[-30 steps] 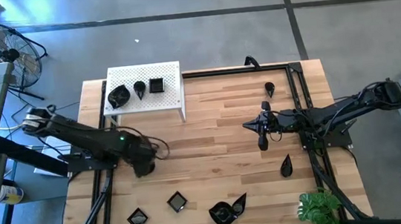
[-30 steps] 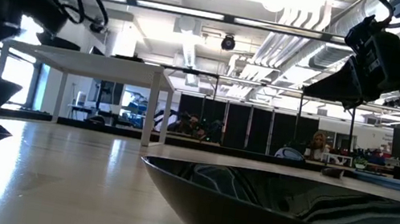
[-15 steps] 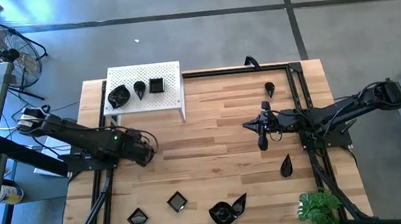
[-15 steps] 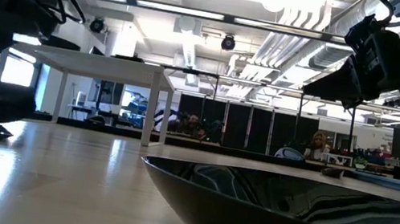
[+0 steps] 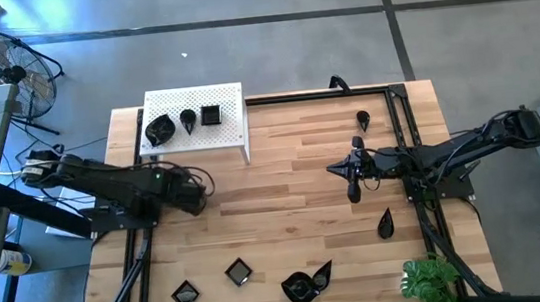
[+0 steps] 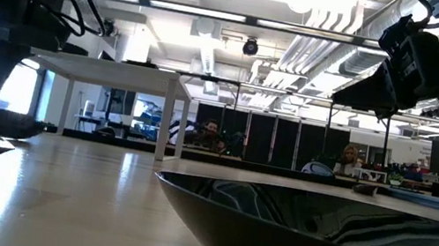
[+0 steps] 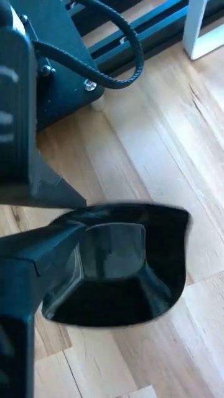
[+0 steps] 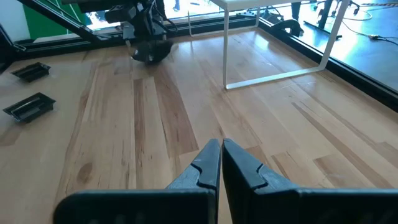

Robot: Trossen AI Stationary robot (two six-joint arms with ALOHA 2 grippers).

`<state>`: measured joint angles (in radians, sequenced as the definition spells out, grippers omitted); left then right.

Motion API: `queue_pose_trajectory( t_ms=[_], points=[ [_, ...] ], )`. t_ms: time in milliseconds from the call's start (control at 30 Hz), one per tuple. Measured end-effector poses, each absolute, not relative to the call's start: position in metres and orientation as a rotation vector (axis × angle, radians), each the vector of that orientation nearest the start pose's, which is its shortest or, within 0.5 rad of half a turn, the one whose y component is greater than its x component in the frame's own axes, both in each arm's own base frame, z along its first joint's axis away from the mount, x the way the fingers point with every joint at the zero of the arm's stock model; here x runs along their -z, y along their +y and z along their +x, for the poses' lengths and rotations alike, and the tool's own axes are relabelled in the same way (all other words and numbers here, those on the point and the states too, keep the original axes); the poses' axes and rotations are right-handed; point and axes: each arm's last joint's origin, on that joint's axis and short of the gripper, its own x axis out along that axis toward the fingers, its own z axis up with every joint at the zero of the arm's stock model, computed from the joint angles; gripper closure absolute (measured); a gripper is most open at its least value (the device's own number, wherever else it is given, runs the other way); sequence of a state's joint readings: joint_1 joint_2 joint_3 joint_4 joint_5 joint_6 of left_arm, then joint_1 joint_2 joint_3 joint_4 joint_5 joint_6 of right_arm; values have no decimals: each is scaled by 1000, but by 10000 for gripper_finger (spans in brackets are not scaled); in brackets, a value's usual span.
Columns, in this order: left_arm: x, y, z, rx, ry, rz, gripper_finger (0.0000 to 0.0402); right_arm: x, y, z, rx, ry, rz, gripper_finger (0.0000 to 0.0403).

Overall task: Pick & Place Mini shaped plates
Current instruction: Stack the top black leaf shaped plate on top of the stacked black leaf shaped plates on the shelf

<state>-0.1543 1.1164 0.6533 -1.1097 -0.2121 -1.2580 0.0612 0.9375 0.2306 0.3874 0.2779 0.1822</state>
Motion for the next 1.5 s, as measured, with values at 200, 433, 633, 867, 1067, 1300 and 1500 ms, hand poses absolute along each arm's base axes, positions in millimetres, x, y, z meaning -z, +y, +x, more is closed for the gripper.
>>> queue_pose_trajectory(
  t_ms=[200, 433, 633, 867, 1067, 1300, 1500],
  points=[
    [-202, -15, 149, -930, 1310, -600, 301, -173, 3, 180, 243, 295, 126, 396],
    [-230, -19, 163, -831, 1225, -598, 294, -173, 3, 180, 242, 288, 127, 396],
    [-227, -39, 183, -699, 1182, -611, 293, -173, 3, 180, 242, 288, 127, 396],
    [-197, -48, 198, -823, 1344, -700, 293, -173, 3, 180, 241, 288, 127, 396],
    [-187, -47, 208, -854, 1349, -742, 293, -174, 3, 180, 239, 285, 128, 396],
    [-187, -28, 214, -923, 1280, -759, 293, -174, 3, 180, 238, 282, 129, 396],
    [-180, -17, 222, -924, 1274, -736, 293, -174, 3, 180, 238, 278, 132, 396]
  ],
)
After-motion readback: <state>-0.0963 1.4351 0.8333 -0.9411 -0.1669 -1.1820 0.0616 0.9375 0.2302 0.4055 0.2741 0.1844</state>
